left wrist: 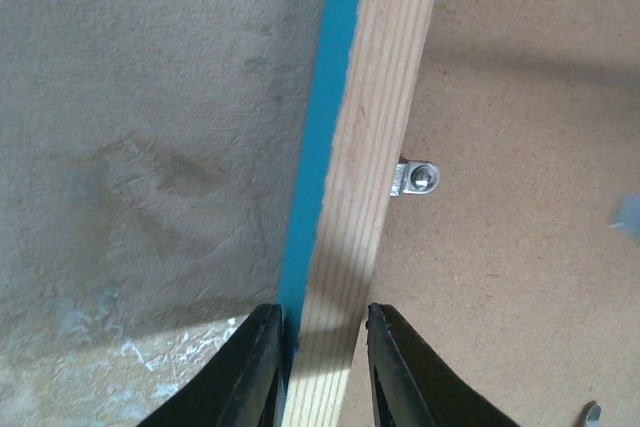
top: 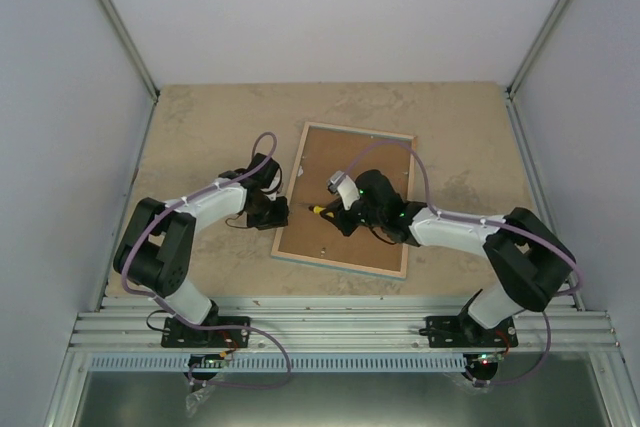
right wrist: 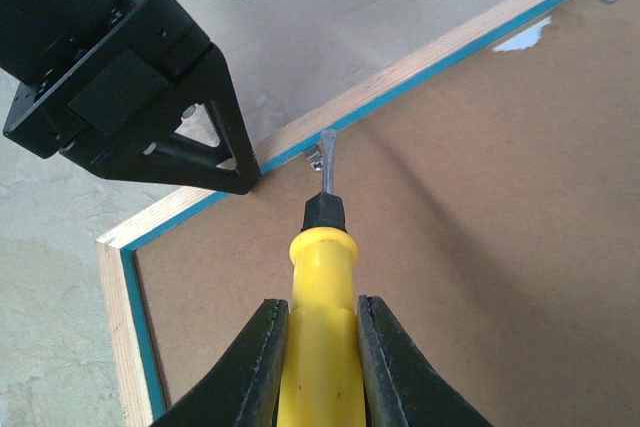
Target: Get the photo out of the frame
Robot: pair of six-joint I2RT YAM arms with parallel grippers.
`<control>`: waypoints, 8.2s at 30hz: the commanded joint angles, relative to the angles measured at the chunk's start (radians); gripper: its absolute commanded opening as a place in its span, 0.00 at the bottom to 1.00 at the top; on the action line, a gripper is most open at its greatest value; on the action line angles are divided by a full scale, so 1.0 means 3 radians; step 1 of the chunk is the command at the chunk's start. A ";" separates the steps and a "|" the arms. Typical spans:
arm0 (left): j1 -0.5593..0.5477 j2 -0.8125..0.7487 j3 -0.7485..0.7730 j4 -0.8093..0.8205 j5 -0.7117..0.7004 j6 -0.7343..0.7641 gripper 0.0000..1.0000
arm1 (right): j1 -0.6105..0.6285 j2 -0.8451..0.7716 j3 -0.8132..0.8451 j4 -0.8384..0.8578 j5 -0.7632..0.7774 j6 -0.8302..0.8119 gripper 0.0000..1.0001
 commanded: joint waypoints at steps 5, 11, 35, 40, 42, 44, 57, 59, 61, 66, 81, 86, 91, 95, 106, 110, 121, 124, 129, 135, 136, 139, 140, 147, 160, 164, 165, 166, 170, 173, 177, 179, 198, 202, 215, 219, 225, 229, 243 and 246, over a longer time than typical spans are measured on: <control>-0.0012 -0.0024 -0.0043 0.0028 0.0086 0.0071 0.24 | 0.0054 0.0254 0.0130 0.0219 -0.0090 0.0119 0.01; -0.0011 0.0053 -0.0057 0.0035 0.0121 0.0093 0.21 | 0.0087 0.0419 0.0204 0.0213 -0.0129 0.0120 0.00; -0.0012 0.0030 -0.0129 0.0037 0.0100 0.0123 0.19 | 0.0108 0.0597 0.0217 0.0153 0.0066 0.0162 0.00; -0.0012 0.0030 -0.0133 0.0038 0.0077 0.0122 0.18 | 0.0107 0.0568 0.0175 0.0100 -0.0021 0.0099 0.00; -0.0011 0.0040 -0.0132 0.0034 0.0060 0.0127 0.18 | 0.0111 0.0570 0.0179 0.0072 -0.0096 0.0077 0.01; -0.0012 0.0049 -0.0127 0.0035 0.0064 0.0129 0.18 | 0.0109 0.0569 0.0178 0.0074 -0.0136 0.0068 0.00; -0.0012 0.0061 -0.0132 0.0042 0.0024 0.0103 0.17 | 0.0110 0.0487 0.0173 -0.0011 -0.0269 -0.0043 0.00; -0.0012 0.0056 -0.0134 0.0042 0.0015 0.0099 0.18 | 0.0113 0.0490 0.0171 0.0008 -0.0252 -0.0036 0.00; -0.0012 0.0052 -0.0135 0.0042 0.0016 0.0096 0.18 | 0.0110 0.0502 0.0175 0.0004 -0.0225 -0.0034 0.00; -0.0012 0.0036 -0.0140 0.0038 0.0014 0.0088 0.17 | 0.0108 0.0499 0.0140 0.0088 -0.0013 0.0033 0.00; -0.0012 0.0036 -0.0155 0.0026 0.0027 0.0104 0.17 | 0.0111 0.0512 0.0135 0.0404 0.0459 0.0287 0.00; -0.0012 0.0030 -0.0160 0.0021 0.0009 0.0100 0.16 | 0.0102 0.0480 0.0142 0.0383 0.0461 0.0243 0.01; -0.0014 0.0025 -0.0160 0.0012 -0.0027 0.0094 0.16 | 0.0097 0.0406 0.0158 0.0347 0.0391 0.0210 0.00; -0.0012 0.0016 -0.0169 0.0016 -0.0028 0.0088 0.16 | 0.0094 0.0371 0.0142 0.0332 0.0546 0.0300 0.01; -0.0012 -0.0018 -0.0186 0.0026 -0.0048 0.0067 0.16 | 0.0099 0.0276 0.0065 0.0318 0.0563 0.0376 0.01; -0.0014 -0.0031 -0.0186 0.0031 -0.0050 0.0064 0.16 | 0.0111 0.0279 0.0107 0.0271 0.0335 0.0266 0.00; -0.0013 -0.0029 -0.0191 0.0038 -0.0045 0.0066 0.16 | 0.0222 0.0479 0.0303 0.0039 0.0270 0.0171 0.01; -0.0012 -0.0031 -0.0191 0.0041 -0.0042 0.0067 0.16 | 0.0236 0.0500 0.0338 -0.0062 0.0285 0.0146 0.00; -0.0012 -0.0023 -0.0184 0.0053 -0.0044 0.0062 0.16 | 0.0240 0.0458 0.0306 -0.0190 0.0310 0.0097 0.00; -0.0012 -0.0013 -0.0186 0.0051 -0.0053 0.0063 0.16 | 0.0250 0.0360 0.0295 -0.0390 0.0343 -0.0035 0.00; -0.0012 -0.0011 -0.0183 0.0052 -0.0053 0.0062 0.16 | 0.0251 0.0350 0.0296 -0.0423 0.0375 -0.0045 0.00; -0.0012 -0.0011 -0.0181 0.0049 -0.0059 0.0063 0.16 | 0.0250 0.0314 0.0284 -0.0481 0.0522 -0.0077 0.00; -0.0012 -0.0011 -0.0178 0.0049 -0.0060 0.0065 0.16 | 0.0250 0.0306 0.0281 -0.0492 0.0567 -0.0079 0.00; -0.0012 -0.0011 -0.0169 0.0042 -0.0048 0.0070 0.16 | 0.0250 0.0243 0.0277 -0.0457 0.0656 -0.0063 0.00; -0.0013 -0.0010 -0.0172 0.0021 -0.0027 0.0063 0.16 | 0.0258 0.0073 0.0207 -0.0221 0.0352 -0.0075 0.01; -0.0012 -0.0011 -0.0175 0.0020 -0.0028 0.0062 0.16 | 0.0259 0.0172 0.0244 -0.0235 0.0242 -0.0079 0.00; -0.0009 -0.0008 -0.0176 0.0022 -0.0029 0.0060 0.16 | 0.0261 0.0199 0.0251 -0.0235 0.0209 -0.0084 0.01; -0.0012 -0.0005 -0.0173 0.0023 -0.0028 0.0061 0.17 | 0.0263 0.0225 0.0258 -0.0238 0.0186 -0.0084 0.00; -0.0012 -0.0005 -0.0176 0.0025 -0.0027 0.0063 0.16 | 0.0280 0.0310 0.0287 -0.0245 0.0135 -0.0083 0.00; -0.0011 -0.0005 -0.0176 0.0029 -0.0028 0.0068 0.16 | 0.0277 0.0360 0.0302 -0.0249 0.0146 -0.0080 0.00; -0.0012 -0.0009 -0.0176 0.0021 -0.0030 0.0063 0.16 | 0.0281 0.0366 0.0280 -0.0258 0.0337 -0.0059 0.00; -0.0012 -0.0016 -0.0177 0.0020 -0.0027 0.0063 0.16 | 0.0277 0.0332 0.0266 -0.0293 0.0465 -0.0062 0.00; -0.0037 -0.0087 -0.0210 -0.0071 0.0082 0.0027 0.17 | 0.0257 0.0012 0.0224 -0.0328 0.0567 -0.0103 0.00; -0.0119 -0.0149 -0.0247 -0.0159 0.0087 -0.0014 0.17 | 0.0213 -0.0117 0.0174 -0.0294 0.0661 -0.0089 0.00; -0.0280 -0.0526 -0.0210 -0.0405 -0.0066 -0.0155 0.36 | -0.0020 -0.0269 0.0051 -0.0178 0.0780 -0.0078 0.01; -0.0271 -0.0468 0.0022 -0.0407 -0.0231 -0.0103 0.51 | -0.0045 -0.0249 0.0048 -0.0151 0.0787 -0.0081 0.00; -0.0036 -0.0137 0.0349 -0.0254 -0.0424 0.0064 0.60 | -0.0076 -0.0250 0.0002 -0.0067 0.0799 -0.0045 0.00; 0.0061 0.0256 0.0679 -0.0218 -0.0417 0.0234 0.59 | -0.0082 -0.0233 -0.0025 -0.0039 0.0798 -0.0033 0.00; 0.0084 0.0931 0.1169 -0.0228 -0.0312 0.0422 0.34 | -0.0108 -0.0060 0.0076 0.0017 0.0776 -0.0016 0.01; 0.0080 0.0908 0.1109 -0.0236 -0.0266 0.0439 0.25 | -0.0105 0.0022 0.0148 0.0066 0.0759 -0.0017 0.00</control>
